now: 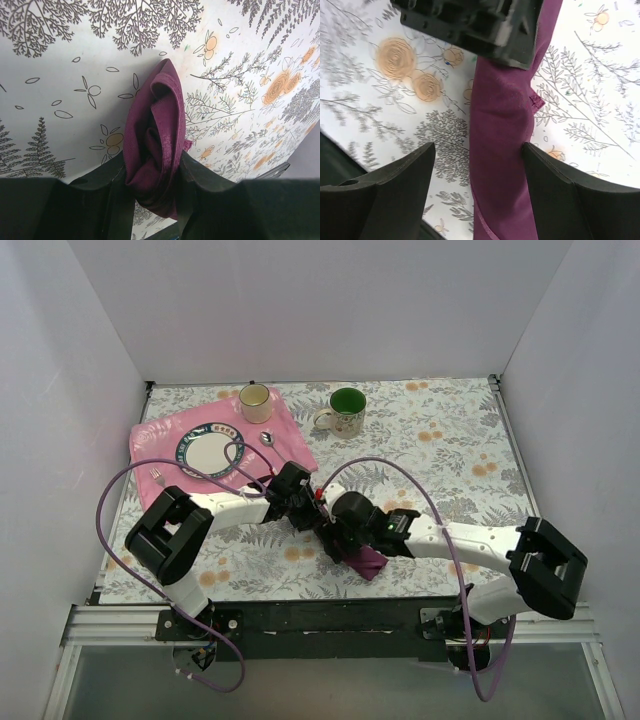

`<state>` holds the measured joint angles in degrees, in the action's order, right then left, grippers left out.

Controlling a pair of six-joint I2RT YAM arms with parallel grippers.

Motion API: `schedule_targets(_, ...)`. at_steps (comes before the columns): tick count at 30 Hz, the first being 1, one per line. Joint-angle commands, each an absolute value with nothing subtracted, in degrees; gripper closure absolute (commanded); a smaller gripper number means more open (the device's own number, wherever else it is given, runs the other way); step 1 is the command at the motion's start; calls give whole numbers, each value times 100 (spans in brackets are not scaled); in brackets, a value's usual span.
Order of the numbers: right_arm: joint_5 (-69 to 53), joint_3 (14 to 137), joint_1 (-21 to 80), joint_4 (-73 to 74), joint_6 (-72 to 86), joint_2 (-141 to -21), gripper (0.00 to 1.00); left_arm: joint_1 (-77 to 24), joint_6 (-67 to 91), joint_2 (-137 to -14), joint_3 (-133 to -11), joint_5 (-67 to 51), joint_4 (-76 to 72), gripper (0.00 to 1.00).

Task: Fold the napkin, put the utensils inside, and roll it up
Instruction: Roll the napkin with the utensil

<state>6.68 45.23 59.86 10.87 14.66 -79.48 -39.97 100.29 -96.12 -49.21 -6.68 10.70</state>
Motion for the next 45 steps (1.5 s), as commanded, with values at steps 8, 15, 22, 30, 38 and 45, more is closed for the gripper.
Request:
schedule_targets(8,4007,5572,7408,1740,704,-9570,20,-3973,9914,-9747,-4676,-712,1450,70)
schedule_targets(15,4421,5529,7427,1767,1037,-9975,22,-3929,9888,-9677,-4623,-756,1441,71)
schedule_targets(22,4009,5160,7225,1486,1213,-9853,41,-3894,9695,-9598,-4667,-791,1450,69)
schedule_targets(30,2728,4703,6733,950,1371,-9361,66,-3850,9404,-9150,-4667,-572,1503,43)
schedule_targets(38,583,4149,5601,176,1696,-8772,71,-3744,9395,-8535,-4667,-237,1811,25)
schedule_targets(45,-1622,3981,4703,-255,1846,-8824,72,-3691,9554,-8332,-4597,-535,1539,21)
